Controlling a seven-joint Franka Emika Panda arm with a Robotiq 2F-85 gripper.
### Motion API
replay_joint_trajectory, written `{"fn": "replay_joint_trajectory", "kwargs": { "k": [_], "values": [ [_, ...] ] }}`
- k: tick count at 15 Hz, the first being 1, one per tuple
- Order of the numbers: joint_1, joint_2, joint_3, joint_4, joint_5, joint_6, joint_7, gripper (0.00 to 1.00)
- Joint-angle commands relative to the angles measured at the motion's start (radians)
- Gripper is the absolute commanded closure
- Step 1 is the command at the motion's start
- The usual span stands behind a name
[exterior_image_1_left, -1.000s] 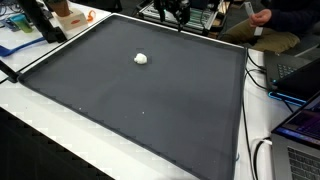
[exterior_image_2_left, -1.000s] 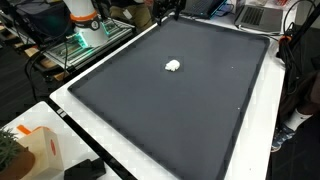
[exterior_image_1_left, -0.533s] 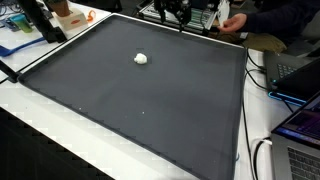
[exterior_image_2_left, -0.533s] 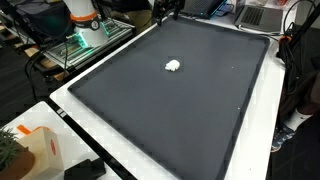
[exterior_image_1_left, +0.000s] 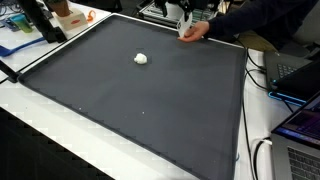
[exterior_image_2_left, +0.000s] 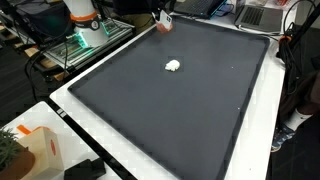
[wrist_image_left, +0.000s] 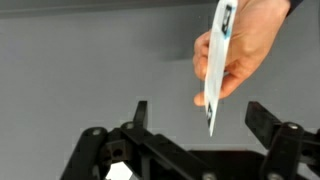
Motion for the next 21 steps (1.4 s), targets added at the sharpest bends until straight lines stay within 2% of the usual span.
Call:
{"fn": "replay_joint_trajectory", "kwargs": {
  "k": [1,2,3,5,9,14,21],
  "values": [
    [-0.022,-0.043,-0.006,-0.008,0.034,-0.057,-0.065,0.0],
    [-0.026,-0.043,-0.008,-0.003,0.036,-0.07,-0.075,0.04],
    [-0.03,-0.042,-0.01,0.001,0.038,-0.076,-0.083,0.23],
    [-0.037,-0.039,-0.015,0.007,0.04,-0.088,-0.095,0.3],
    [-0.049,-0.034,-0.02,0.011,0.038,-0.099,-0.105,0.63],
    [-0.054,-0.031,-0.023,0.013,0.033,-0.102,-0.105,0.99],
    [-0.061,-0.043,-0.027,-0.004,0.033,-0.084,-0.11,0.97]
  ]
}}
